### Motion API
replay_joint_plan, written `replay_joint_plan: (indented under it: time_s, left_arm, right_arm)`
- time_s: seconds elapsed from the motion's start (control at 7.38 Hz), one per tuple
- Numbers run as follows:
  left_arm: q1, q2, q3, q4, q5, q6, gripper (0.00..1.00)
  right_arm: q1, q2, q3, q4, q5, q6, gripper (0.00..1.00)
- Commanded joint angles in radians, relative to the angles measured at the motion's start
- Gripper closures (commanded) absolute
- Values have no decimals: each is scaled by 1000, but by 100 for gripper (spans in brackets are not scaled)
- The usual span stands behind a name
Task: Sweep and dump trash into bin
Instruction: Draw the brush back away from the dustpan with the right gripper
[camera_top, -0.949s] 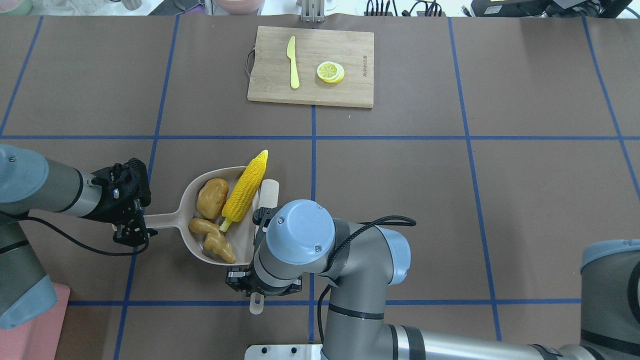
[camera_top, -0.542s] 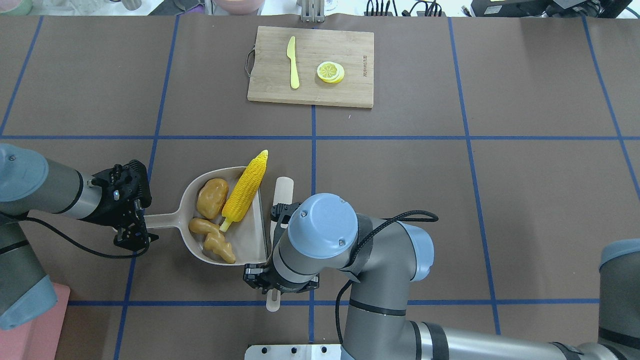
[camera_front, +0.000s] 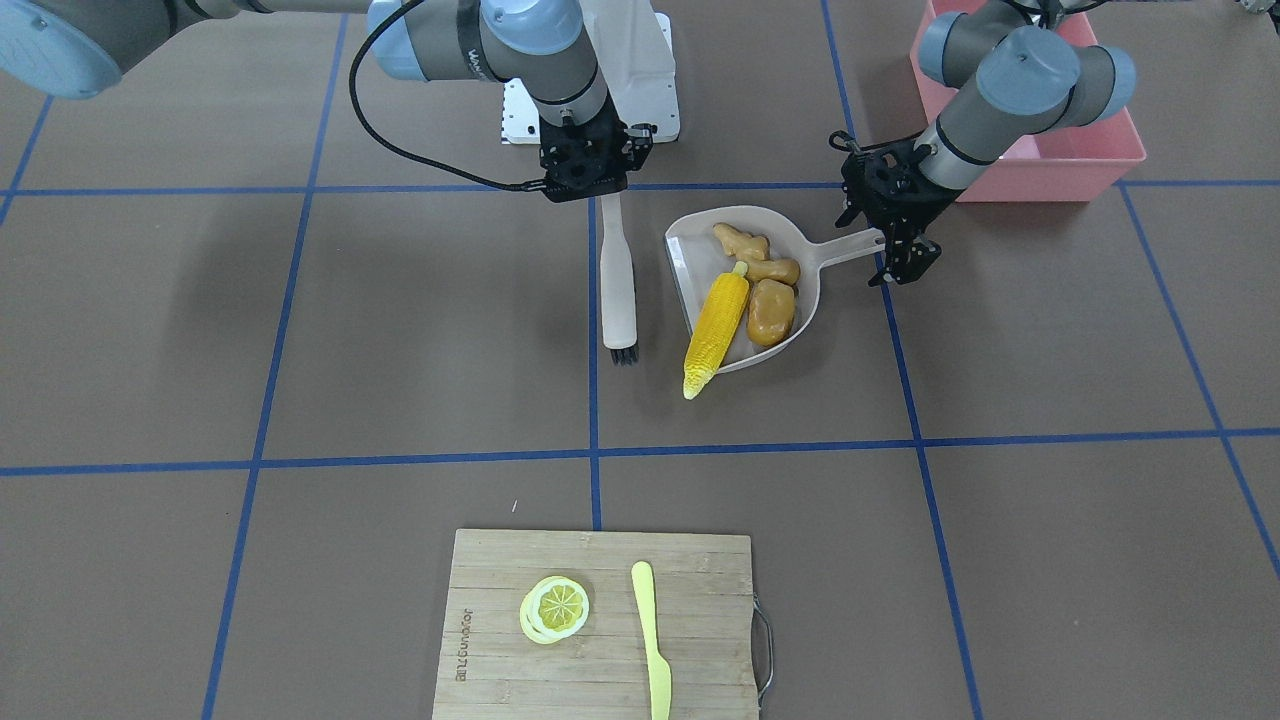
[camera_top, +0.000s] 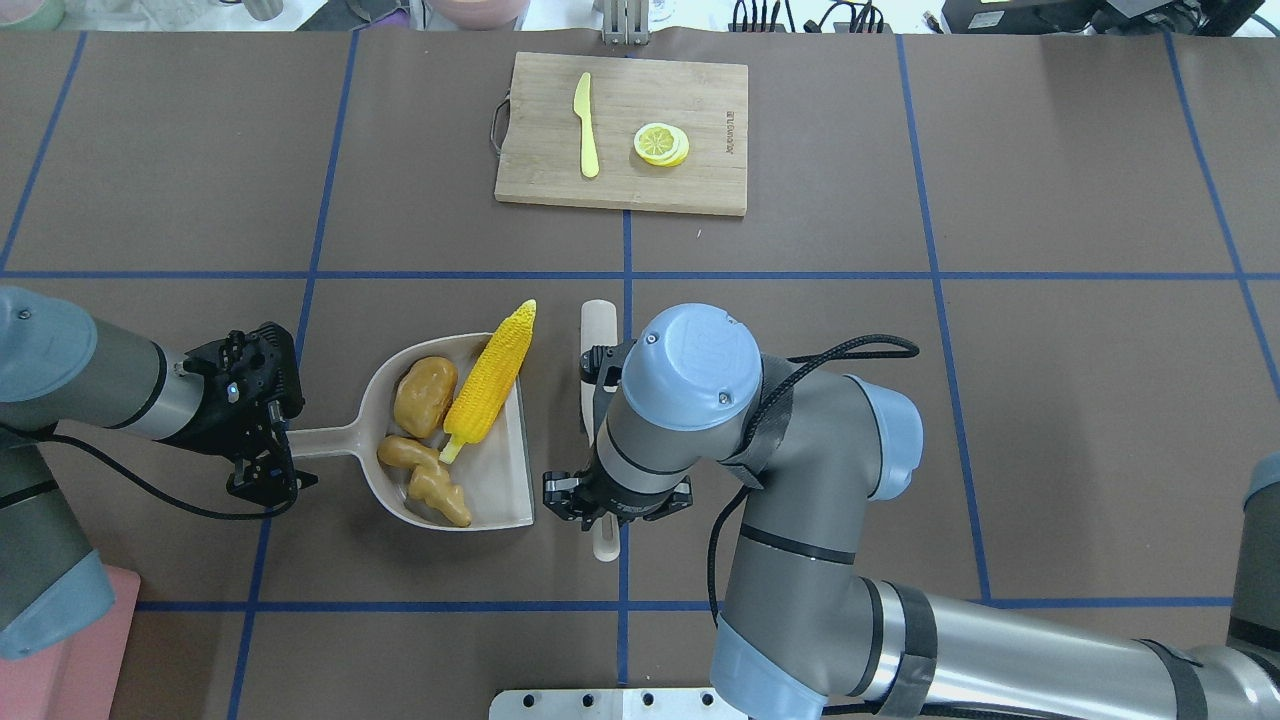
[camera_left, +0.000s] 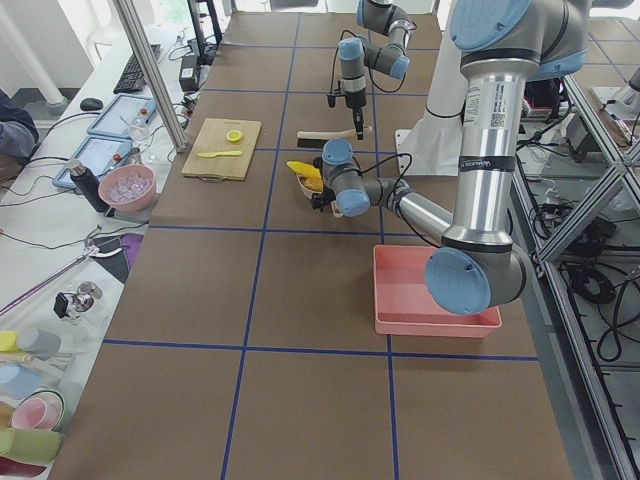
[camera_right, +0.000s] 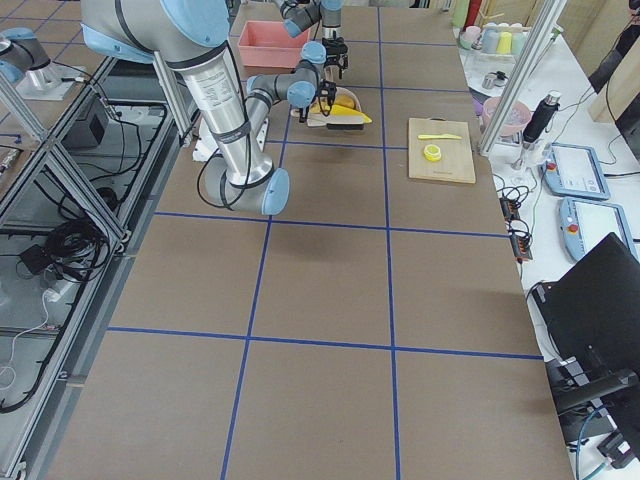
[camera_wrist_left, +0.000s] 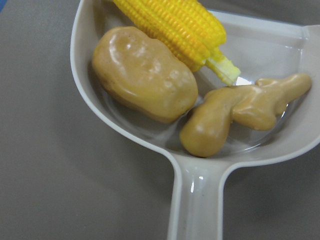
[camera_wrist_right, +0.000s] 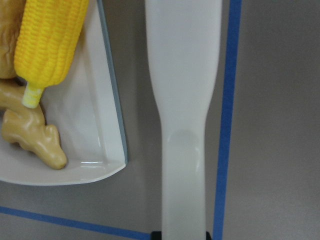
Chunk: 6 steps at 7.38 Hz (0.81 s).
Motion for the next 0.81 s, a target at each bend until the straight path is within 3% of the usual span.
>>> replay_joint_plan:
  time_s: [0.0, 0.14, 0.27, 0.41, 0.54, 0.68]
  left_arm:
    - [0, 0, 1, -3, 10, 20, 40]
    - [0, -2, -2, -6, 12, 31, 37]
    - [0, 3, -4, -2, 13, 9, 90]
    - [0, 3, -4, -2, 13, -4, 86]
    - [-2, 3, -11, -3, 15, 26, 26]
    - [-2, 3, -13, -3, 30, 12, 74]
  right_arm:
    - [30, -36, 72, -96, -1, -97, 100]
    - [30, -55, 98, -115, -3, -114, 100]
    - [30, -77, 109, -120, -13, -114, 100]
    - [38, -101, 132, -129, -15, -123, 100]
    - [56, -105, 188, -237, -24, -192, 100]
    - [70, -128, 265, -355, -36, -287, 100]
